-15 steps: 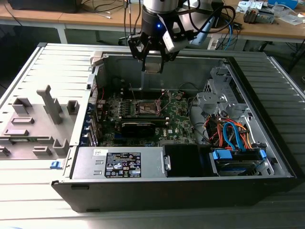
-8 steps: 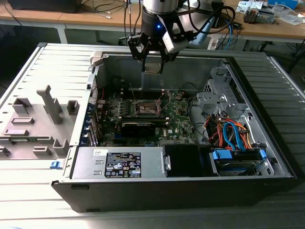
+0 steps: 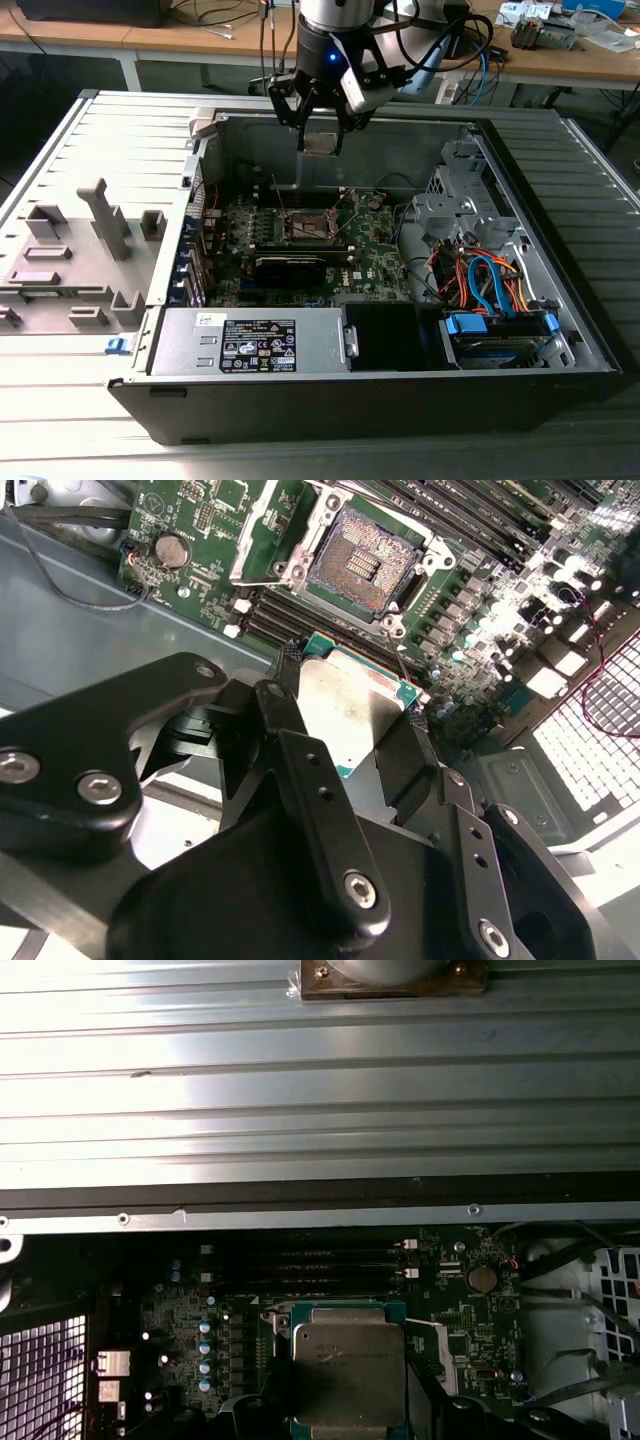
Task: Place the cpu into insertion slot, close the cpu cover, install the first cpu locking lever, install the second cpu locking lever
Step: 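Place the cpu into insertion slot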
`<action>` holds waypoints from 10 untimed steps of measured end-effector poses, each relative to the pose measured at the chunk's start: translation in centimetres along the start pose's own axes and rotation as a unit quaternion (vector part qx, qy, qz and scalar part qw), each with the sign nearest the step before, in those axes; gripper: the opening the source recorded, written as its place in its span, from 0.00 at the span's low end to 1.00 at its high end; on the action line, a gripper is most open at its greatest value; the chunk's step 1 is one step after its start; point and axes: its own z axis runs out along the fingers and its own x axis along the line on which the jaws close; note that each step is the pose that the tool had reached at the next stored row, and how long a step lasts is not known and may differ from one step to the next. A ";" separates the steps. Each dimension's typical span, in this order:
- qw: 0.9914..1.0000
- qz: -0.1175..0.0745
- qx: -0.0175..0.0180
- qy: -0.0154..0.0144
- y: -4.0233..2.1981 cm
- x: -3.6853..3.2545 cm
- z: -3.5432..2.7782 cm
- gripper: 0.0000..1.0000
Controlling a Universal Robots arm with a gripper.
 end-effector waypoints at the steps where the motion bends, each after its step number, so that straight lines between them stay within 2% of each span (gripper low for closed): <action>1: 1.000 0.000 0.000 0.000 0.00 0.00 0.02 0.54; 10: 1.000 0.000 0.000 0.000 -0.16 0.05 0.19 0.54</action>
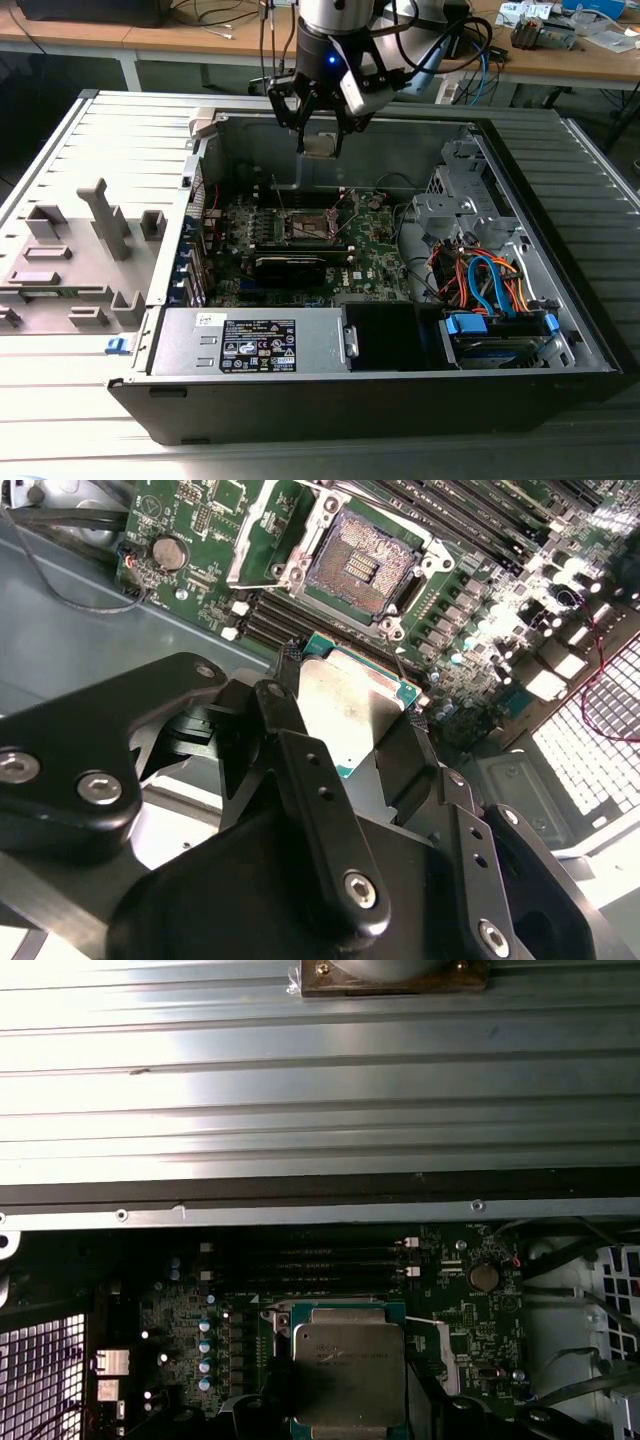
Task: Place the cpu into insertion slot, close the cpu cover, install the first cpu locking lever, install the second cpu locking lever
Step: 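Place the cpu into insertion slot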
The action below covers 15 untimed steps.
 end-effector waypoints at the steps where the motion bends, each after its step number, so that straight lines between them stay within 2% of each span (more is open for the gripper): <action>1: 1.000 0.000 0.000 0.000 -0.01 0.00 0.02 0.54; 15: 1.000 0.000 0.002 0.000 -0.06 0.00 0.20 0.54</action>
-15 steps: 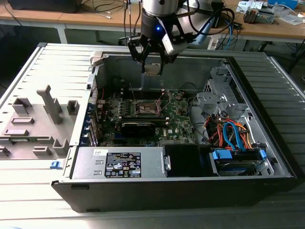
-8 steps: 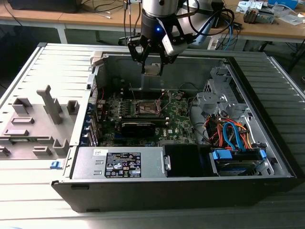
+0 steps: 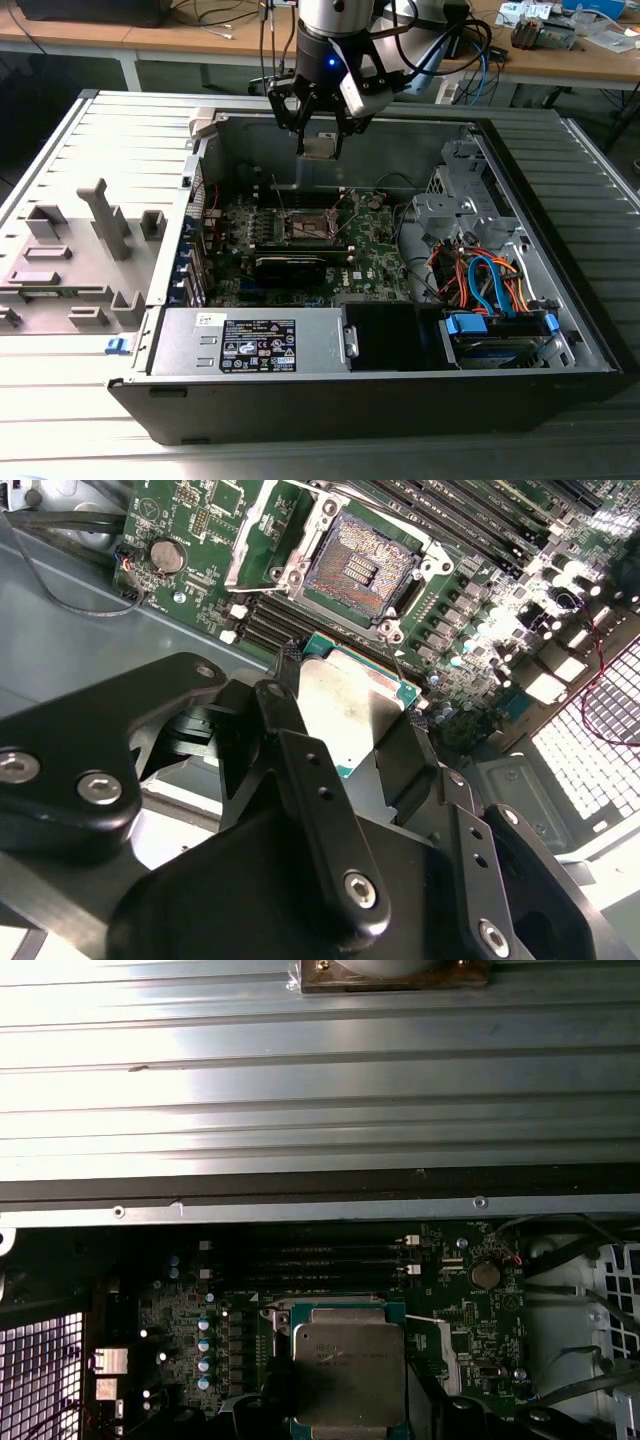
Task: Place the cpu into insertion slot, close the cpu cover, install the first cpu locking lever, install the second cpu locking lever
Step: 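Place the cpu into insertion slot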
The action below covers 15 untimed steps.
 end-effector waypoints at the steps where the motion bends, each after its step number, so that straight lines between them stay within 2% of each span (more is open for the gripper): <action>1: 1.000 0.000 0.000 0.000 0.00 0.00 0.00 0.54; 15: 1.000 0.006 0.001 -0.001 0.00 0.00 0.01 0.54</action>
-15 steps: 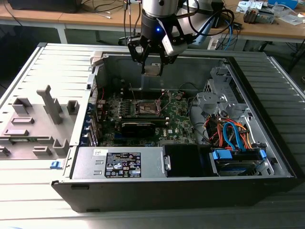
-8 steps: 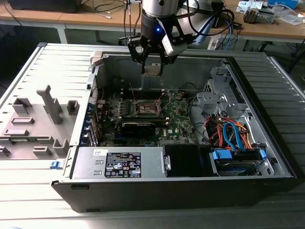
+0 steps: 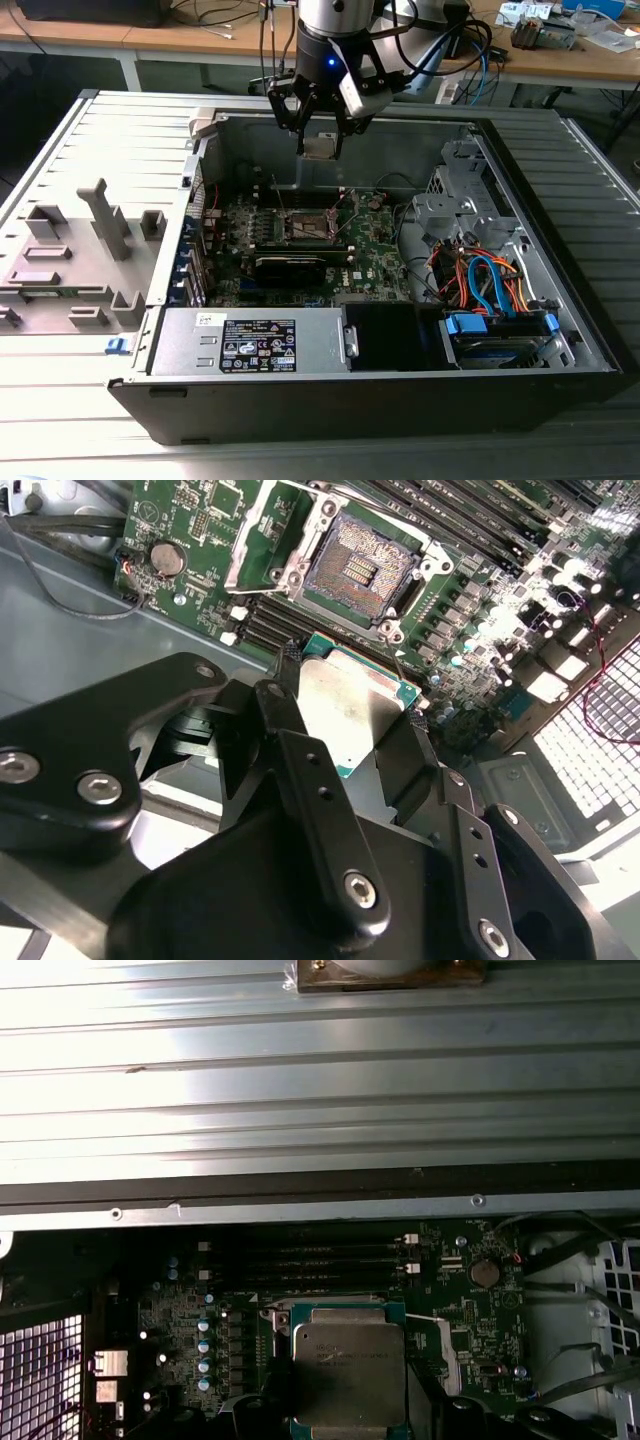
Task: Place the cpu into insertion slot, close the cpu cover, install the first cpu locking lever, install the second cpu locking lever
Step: 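Place the cpu into insertion slot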
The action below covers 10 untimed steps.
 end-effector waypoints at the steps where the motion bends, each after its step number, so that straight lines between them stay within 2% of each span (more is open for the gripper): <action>1: 1.000 0.001 0.000 0.000 0.00 0.00 0.00 0.54; 10: 1.000 0.003 0.000 0.000 0.00 0.00 0.00 0.54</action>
